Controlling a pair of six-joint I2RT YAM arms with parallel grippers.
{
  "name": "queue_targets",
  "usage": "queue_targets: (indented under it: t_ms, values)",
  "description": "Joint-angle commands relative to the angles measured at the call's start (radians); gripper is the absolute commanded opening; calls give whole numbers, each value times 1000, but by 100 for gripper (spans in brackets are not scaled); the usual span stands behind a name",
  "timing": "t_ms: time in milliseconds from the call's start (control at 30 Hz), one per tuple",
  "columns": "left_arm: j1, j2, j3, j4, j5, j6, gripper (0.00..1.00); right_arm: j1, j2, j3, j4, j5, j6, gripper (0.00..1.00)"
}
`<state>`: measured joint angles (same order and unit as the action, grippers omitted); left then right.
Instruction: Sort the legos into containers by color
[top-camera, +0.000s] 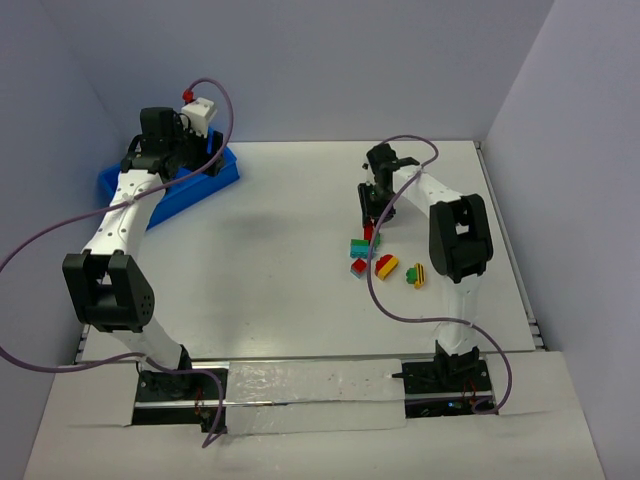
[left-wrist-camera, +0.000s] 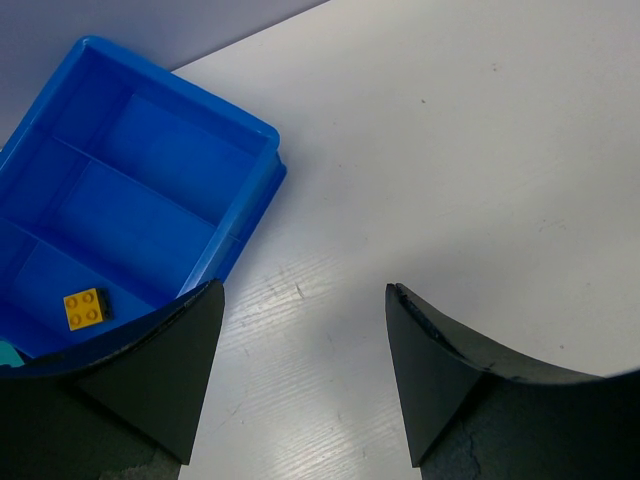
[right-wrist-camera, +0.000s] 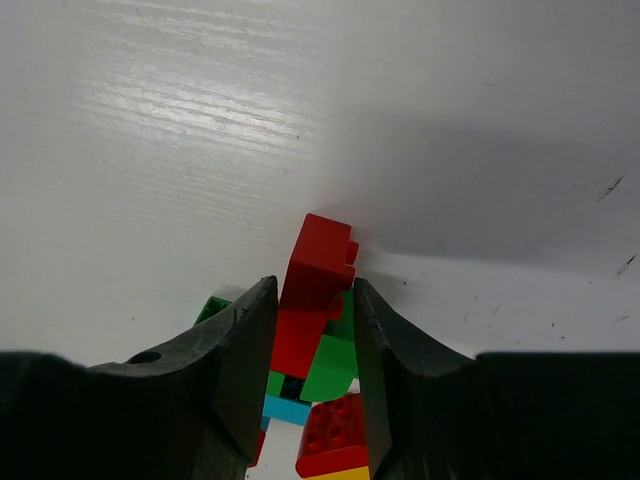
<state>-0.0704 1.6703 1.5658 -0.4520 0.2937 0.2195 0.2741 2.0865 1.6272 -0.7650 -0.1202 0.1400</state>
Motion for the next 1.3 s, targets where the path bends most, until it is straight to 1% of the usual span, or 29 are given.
queue_targets:
  t_ms: [0,200,333,433,467,600,633,700,733,767,800,833,900,967,1033,1067,1100,1133,1167,1233,1267]
  values:
    - [-2,-43,21,15,-11,11,75,-10,10,-9,1,0,19,45]
    - [-1,-61,-6,14,-16,8,75,-9,34,-2,8,4,24,45]
    - [-2,-71,-13,14,-20,13,75,-10,50,10,7,5,23,47]
    - [-2,-72,-15,9,-25,17,75,-10,62,22,8,8,20,46]
    - [-2,-74,-17,9,-25,17,75,-10,64,25,7,6,18,40]
    - [0,-80,-26,19,-8,10,75,-12,57,44,-5,-11,10,6]
    - [0,-80,-27,23,-1,3,75,-14,51,56,-10,-30,6,0]
    - [1,-79,-27,27,30,-10,75,-19,29,83,-20,-80,3,0]
    - [3,-78,-31,32,61,-21,75,-27,11,114,-24,-143,4,0]
    - [4,-82,-39,42,86,-32,75,-37,-1,121,-25,-160,11,0]
    - [8,-92,-56,56,113,-49,76,-51,-16,152,-22,-235,25,0]
    - [12,-110,-70,93,176,-60,76,-58,-26,182,-11,-316,36,0]
    - [24,-129,-116,173,271,-118,76,-79,-39,233,0,-383,73,0]
    - [37,-170,-172,271,377,-187,76,-93,-45,278,54,-514,115,0]
    - [45,-196,-232,357,458,-309,76,-103,-58,297,137,-697,220,0]
    - [46,-204,-240,369,490,-330,76,-106,-60,296,150,-726,239,0]
    - [46,-206,-251,404,519,-378,76,-106,-70,287,215,-765,314,0]
    - [46,-204,-264,442,543,-455,76,-105,-83,283,296,-776,428,0]
    - [46,-200,-268,452,546,-480,77,-105,-88,283,340,-774,464,0]
    - [41,-202,-292,527,509,-592,75,-105,-101,286,389,-706,618,0]
    - [34,-205,-304,551,480,-625,75,-105,-106,286,412,-674,680,0]
